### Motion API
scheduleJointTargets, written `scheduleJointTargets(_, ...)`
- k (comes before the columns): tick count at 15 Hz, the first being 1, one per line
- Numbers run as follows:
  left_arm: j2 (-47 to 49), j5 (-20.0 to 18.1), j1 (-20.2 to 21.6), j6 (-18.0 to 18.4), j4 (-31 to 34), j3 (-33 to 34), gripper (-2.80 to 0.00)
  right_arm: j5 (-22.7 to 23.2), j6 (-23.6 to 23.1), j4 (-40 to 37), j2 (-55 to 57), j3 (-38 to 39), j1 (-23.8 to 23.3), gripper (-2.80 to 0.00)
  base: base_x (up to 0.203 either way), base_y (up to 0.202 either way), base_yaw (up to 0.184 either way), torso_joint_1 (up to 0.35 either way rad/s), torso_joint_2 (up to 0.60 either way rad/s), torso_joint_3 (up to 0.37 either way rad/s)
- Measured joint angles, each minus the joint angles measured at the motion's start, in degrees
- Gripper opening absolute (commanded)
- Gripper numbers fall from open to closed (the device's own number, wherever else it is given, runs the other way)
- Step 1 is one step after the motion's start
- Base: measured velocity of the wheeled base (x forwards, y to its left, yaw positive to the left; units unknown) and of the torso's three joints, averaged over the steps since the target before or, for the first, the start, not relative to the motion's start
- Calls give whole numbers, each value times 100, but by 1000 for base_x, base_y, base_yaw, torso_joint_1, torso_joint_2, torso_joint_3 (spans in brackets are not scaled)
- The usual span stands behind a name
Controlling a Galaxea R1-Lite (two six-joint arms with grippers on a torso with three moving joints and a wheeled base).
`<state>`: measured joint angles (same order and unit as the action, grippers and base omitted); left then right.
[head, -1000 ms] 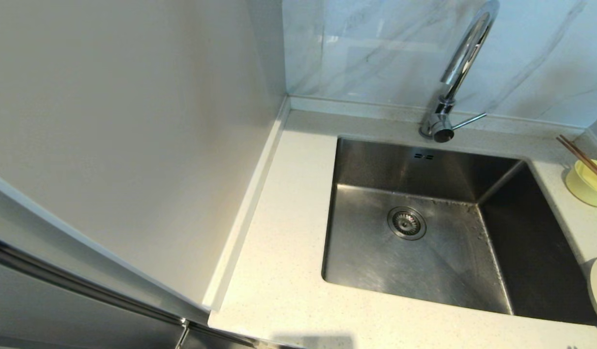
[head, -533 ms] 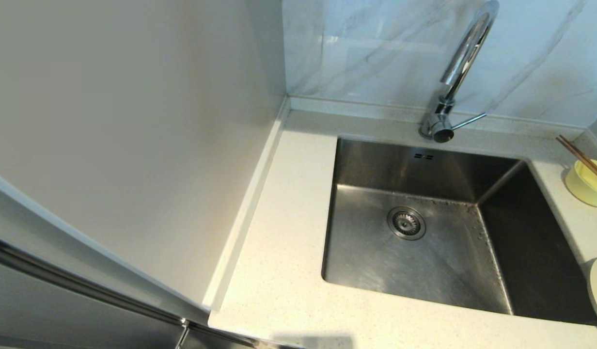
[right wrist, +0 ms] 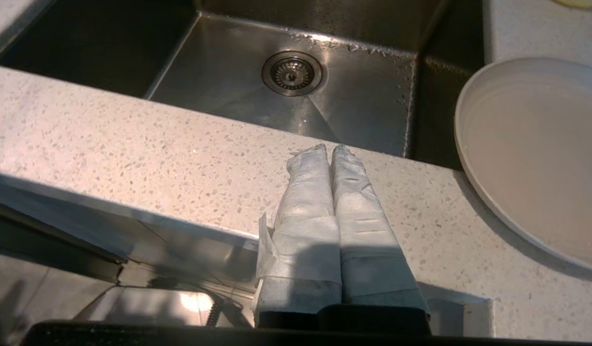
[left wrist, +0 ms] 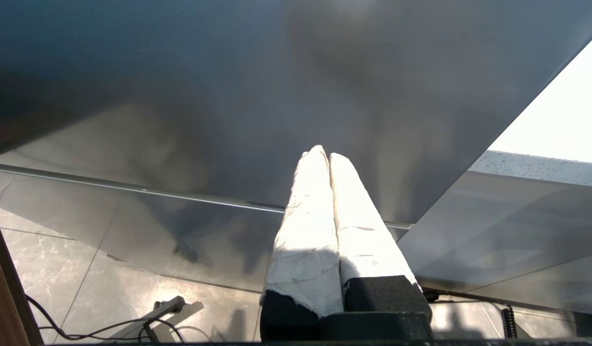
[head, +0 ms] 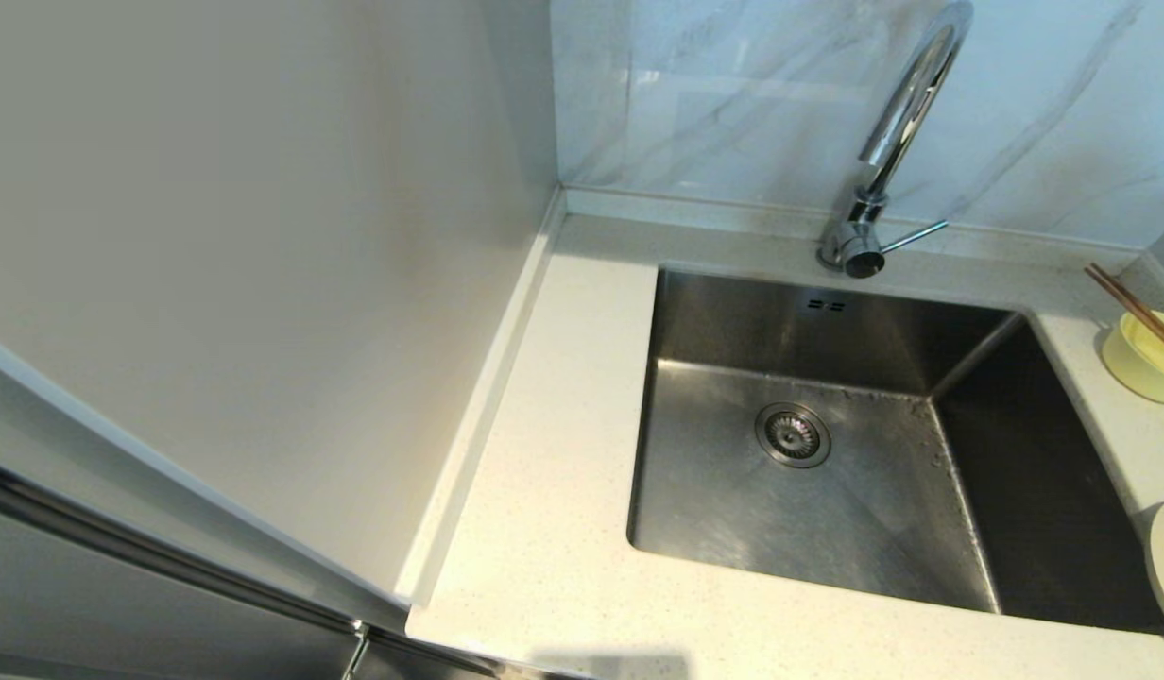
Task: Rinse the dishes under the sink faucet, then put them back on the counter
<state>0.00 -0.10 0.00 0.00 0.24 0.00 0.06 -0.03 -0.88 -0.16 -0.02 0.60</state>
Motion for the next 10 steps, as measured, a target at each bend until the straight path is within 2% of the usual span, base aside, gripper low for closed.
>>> scheduleJointTargets(2,0,0,0,1,2,0,-280,-169,177,-2,0,0,0,-280,0,0,0,0,0,0)
scheduleJointTargets(10,0,0,0,0,2,0,-280,-199,218,-11,2,2,0,-280,0,0,0,0,0,0)
